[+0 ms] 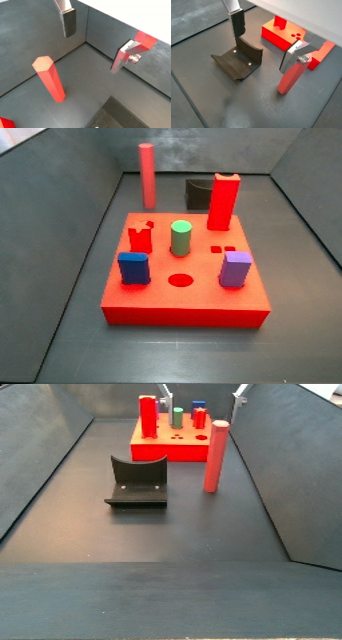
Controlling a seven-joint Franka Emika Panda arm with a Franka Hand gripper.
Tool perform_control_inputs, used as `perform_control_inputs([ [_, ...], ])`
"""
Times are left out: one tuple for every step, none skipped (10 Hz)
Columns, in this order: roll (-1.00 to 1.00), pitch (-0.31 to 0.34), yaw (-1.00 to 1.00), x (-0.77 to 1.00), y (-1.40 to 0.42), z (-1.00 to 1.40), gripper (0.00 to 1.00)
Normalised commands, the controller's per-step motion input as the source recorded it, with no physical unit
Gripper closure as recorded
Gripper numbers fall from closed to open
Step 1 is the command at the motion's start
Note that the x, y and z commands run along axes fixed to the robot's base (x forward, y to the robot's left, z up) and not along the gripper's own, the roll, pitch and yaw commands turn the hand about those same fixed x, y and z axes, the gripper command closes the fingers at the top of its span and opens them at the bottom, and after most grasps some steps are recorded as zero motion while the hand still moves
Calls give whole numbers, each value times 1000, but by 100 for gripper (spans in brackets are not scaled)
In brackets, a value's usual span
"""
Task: Pick up the hexagon object. Move up. Move to above the board. Insert the hexagon object.
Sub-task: Pick up the hexagon object.
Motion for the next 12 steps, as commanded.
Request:
perform_control_inputs([
  [-17,0,0,0,-6,-9,0],
  [0,0,194,-169,0,-66,0],
  [90,-23,246,-420,-451,-71,0],
  [221,-30,366,-354,-600,0,0],
  [244,-73,500,-349,-463,117,0],
  [241,-51,531,-380,-429,60,0],
  [227,-59,691,-529,-311,-51,0],
  [199,-67,814,-409,-211,-226,0],
  [187,-34,680,-160,-189,-331,0],
  [77,-34,614,-20,-94,-346,0],
  [-6,-14,437,91,-26,-400,0],
  [-103,-40,120,143,0,-423,0],
])
